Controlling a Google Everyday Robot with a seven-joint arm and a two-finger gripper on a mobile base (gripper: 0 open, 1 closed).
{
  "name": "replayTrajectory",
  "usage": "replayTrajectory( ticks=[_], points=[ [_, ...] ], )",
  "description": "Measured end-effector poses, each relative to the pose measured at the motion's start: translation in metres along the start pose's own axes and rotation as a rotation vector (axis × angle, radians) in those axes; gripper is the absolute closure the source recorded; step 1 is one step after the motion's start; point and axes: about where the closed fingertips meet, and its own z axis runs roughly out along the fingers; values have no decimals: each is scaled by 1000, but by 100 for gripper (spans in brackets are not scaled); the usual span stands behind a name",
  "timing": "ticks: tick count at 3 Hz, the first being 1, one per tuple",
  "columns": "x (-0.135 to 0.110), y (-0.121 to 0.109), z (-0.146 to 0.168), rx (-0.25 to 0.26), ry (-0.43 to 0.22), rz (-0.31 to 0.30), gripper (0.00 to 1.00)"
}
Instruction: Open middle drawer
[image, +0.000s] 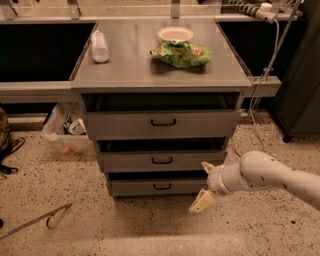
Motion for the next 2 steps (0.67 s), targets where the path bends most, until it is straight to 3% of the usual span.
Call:
replayTrajectory(
  ticks=[1,2],
  points=[
    [12,-36,36,87,-41,-42,0],
    [11,-88,69,189,-77,-86,0]
  ],
)
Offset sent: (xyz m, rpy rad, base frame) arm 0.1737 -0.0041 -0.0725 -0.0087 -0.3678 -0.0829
